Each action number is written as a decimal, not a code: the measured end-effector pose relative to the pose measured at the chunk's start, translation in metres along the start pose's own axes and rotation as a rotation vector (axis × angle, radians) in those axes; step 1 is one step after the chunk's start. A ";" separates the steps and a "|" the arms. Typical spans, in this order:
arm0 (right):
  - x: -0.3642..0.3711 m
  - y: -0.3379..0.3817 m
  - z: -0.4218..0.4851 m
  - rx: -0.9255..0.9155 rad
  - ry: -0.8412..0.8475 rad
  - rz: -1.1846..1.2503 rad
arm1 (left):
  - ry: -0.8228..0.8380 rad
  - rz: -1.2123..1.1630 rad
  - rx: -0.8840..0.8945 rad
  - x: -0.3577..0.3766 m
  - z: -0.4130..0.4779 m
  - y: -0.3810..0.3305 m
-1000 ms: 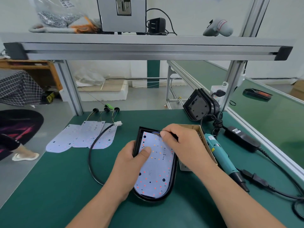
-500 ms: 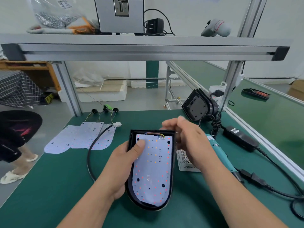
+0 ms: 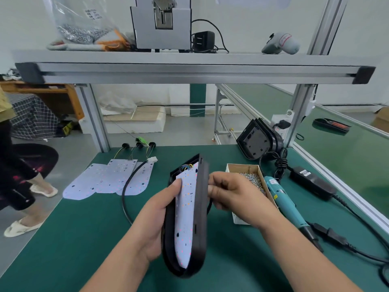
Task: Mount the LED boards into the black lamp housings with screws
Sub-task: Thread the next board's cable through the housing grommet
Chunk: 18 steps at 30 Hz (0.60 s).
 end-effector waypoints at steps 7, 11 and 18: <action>-0.003 0.024 -0.002 -0.172 -0.188 -0.353 | 0.100 -0.076 0.000 0.003 -0.002 -0.002; 0.003 0.030 -0.002 -0.243 -0.185 -0.529 | 0.078 -0.098 0.010 0.003 -0.004 -0.002; 0.006 0.026 0.000 -0.215 -0.156 -0.603 | 0.029 -0.121 0.051 0.008 -0.010 -0.002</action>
Point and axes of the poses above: each hand's wrist, its own z-axis towards the middle knuckle, its own x-axis out of the palm, y = z × x, the point moved 10 cm from there along z, towards the middle knuckle, and after that the axes turned 5 degrees about -z, right-handed, at the moved point
